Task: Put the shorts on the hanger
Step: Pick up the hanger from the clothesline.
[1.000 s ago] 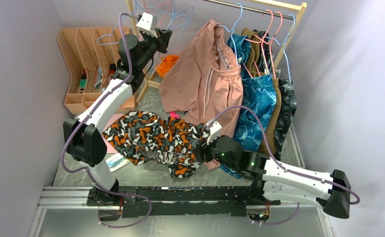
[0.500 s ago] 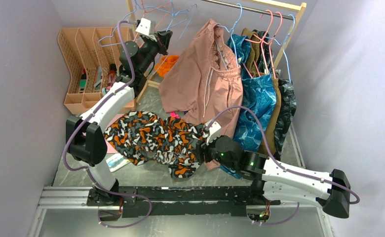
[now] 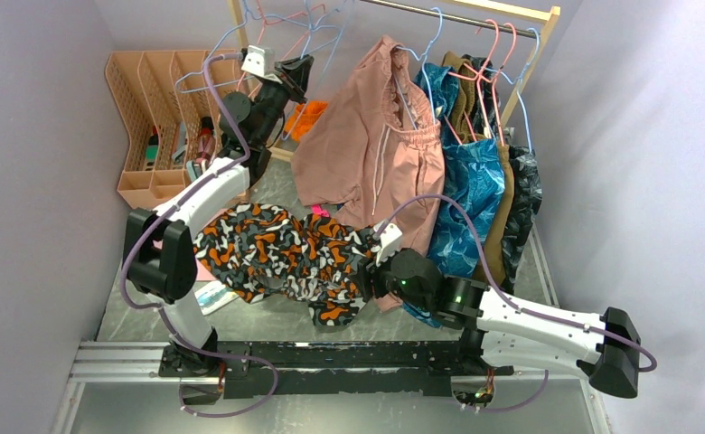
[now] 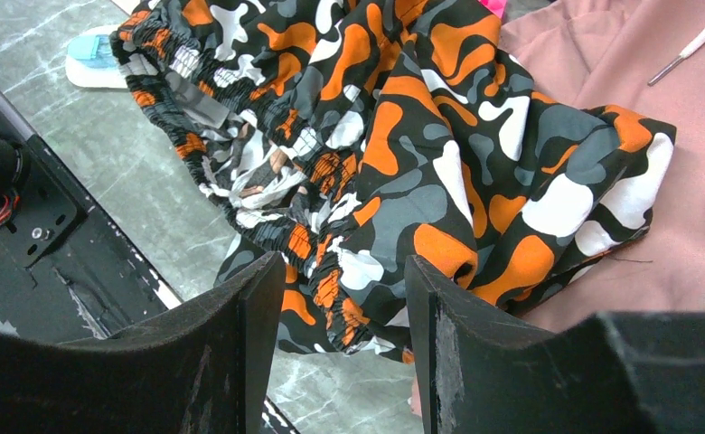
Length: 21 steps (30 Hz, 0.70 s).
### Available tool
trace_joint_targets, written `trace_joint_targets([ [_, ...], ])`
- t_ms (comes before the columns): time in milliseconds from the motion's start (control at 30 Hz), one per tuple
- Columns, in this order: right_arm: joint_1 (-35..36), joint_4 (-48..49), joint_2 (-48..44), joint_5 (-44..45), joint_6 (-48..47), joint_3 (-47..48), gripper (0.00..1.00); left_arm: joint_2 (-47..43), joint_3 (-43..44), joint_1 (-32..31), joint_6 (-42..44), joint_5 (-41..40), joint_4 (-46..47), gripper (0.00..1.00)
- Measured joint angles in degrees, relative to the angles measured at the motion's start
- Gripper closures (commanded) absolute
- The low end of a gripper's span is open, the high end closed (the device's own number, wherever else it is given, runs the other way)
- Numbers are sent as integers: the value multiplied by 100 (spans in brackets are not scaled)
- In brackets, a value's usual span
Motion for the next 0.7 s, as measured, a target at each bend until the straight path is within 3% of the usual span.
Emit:
trace_joint_targets([
  [700, 0, 2, 247, -2, -2, 0, 45, 579, 0, 0, -474, -7, 1307, 93],
])
